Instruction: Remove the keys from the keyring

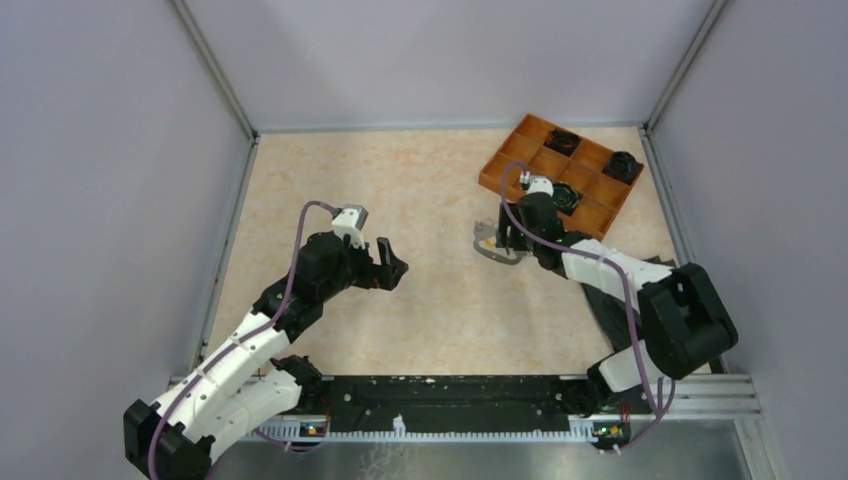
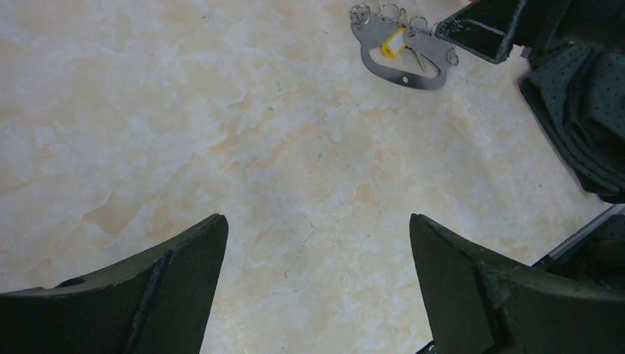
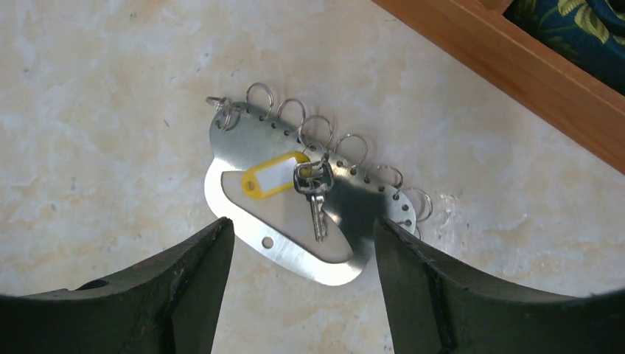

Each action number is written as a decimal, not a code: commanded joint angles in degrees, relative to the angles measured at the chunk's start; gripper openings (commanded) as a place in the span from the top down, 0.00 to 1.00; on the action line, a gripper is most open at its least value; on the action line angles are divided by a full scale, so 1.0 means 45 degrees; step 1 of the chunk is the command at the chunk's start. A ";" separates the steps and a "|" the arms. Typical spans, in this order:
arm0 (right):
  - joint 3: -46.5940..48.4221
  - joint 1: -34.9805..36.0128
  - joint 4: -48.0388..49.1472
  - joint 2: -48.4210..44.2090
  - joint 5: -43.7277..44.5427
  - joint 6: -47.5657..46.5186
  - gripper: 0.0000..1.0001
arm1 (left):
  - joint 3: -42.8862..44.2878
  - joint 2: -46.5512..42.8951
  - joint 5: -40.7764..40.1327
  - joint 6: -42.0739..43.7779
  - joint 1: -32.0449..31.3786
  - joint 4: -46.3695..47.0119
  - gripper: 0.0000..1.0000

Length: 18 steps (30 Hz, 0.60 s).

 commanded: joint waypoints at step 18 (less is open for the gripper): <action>0.1947 -0.0862 0.2581 0.4317 -0.1767 -0.0416 0.07 | -0.0633 -0.0832 0.0785 -0.0588 0.0017 0.0922 0.01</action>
